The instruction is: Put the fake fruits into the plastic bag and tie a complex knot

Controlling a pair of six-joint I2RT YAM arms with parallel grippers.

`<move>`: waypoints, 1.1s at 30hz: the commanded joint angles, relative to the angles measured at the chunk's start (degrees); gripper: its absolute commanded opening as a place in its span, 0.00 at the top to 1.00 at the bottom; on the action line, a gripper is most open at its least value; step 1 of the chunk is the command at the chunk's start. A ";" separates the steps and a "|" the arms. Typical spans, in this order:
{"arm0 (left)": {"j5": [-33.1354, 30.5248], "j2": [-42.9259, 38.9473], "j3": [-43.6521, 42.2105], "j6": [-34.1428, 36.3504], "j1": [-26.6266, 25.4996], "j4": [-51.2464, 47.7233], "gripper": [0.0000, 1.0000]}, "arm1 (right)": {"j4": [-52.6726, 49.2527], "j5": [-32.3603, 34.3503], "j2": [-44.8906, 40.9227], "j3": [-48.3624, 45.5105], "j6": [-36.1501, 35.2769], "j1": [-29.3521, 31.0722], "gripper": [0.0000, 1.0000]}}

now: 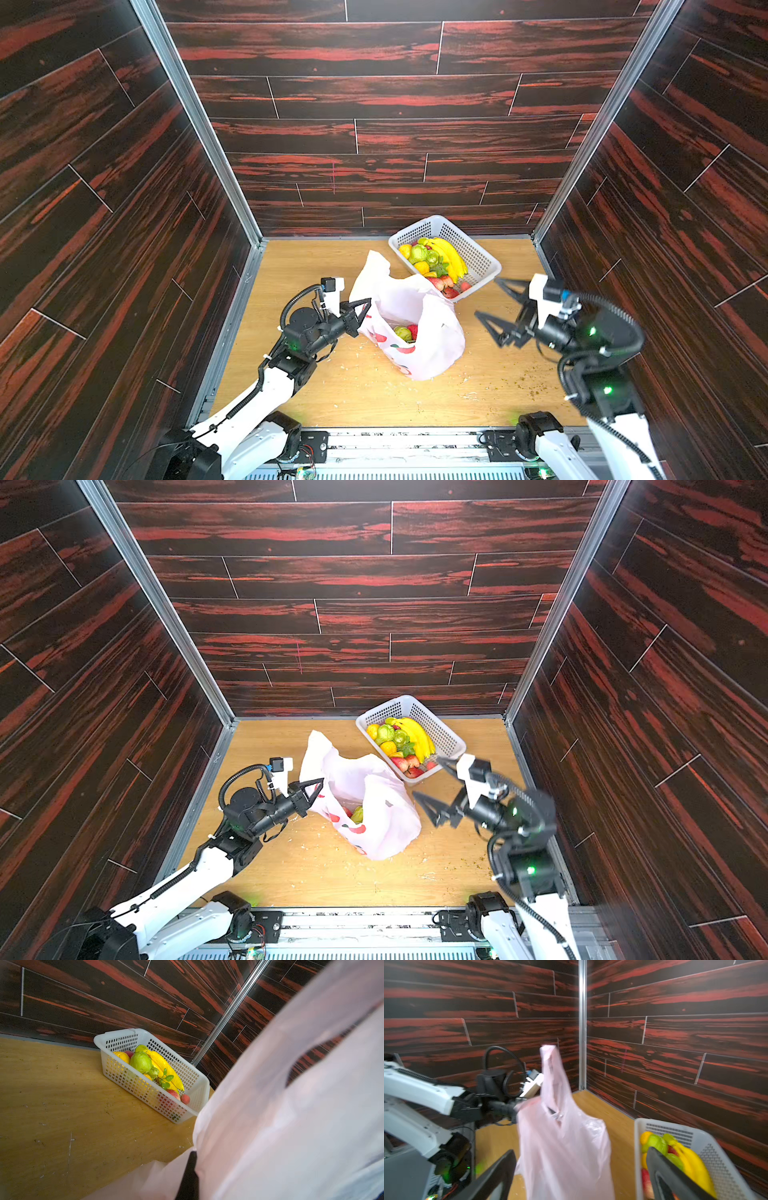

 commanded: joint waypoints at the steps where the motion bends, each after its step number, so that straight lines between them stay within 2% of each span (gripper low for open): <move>1: 0.45 -0.25 1.93 -0.90 0.26 2.04 1.00 | 7.11 -0.42 -0.23 -4.81 5.43 1.54 0.01; 5: 0.46 -0.52 1.93 -1.11 0.26 1.95 1.00 | 9.82 7.02 -0.08 -7.83 3.87 9.13 0.01; 10: 0.47 -0.77 2.27 -0.69 0.26 0.77 1.00 | 10.65 20.57 4.38 -8.22 -2.37 22.72 0.01; 12: 0.57 -0.76 2.19 -0.67 0.26 0.73 1.00 | 12.83 26.10 7.19 -8.30 -3.57 26.50 0.01; 18: 0.25 -1.09 2.57 -0.76 0.26 -0.37 1.00 | 17.72 36.65 15.84 -6.58 -7.87 34.78 0.03; 20: -0.13 -1.05 3.11 -0.54 0.26 -1.91 1.00 | 19.03 37.91 17.34 -6.55 -8.32 36.51 0.14; 21: -0.33 -1.05 3.39 -0.34 0.23 -2.77 1.00 | 19.60 37.46 17.84 -6.63 -7.69 36.54 0.27; 23: -1.14 -1.21 3.81 -0.47 0.25 -4.35 1.00 | 19.34 37.96 18.09 -6.64 -7.50 36.55 0.45; 25: -2.43 -1.81 4.36 -0.49 0.22 -6.15 1.00 | 18.72 38.35 17.47 -6.63 -7.98 36.56 0.57; 28: -4.87 -2.99 5.90 -0.33 0.45 -10.77 0.90 | 17.35 37.85 16.18 -6.36 -9.38 36.14 0.81; 31: -5.24 -4.33 8.41 0.37 1.10 -16.73 0.76 | 15.24 31.06 16.02 -5.06 -9.29 31.54 1.00; 33: -4.52 -5.52 9.81 0.38 1.79 -19.52 0.66 | 14.16 22.14 16.66 -3.69 -7.36 26.00 1.00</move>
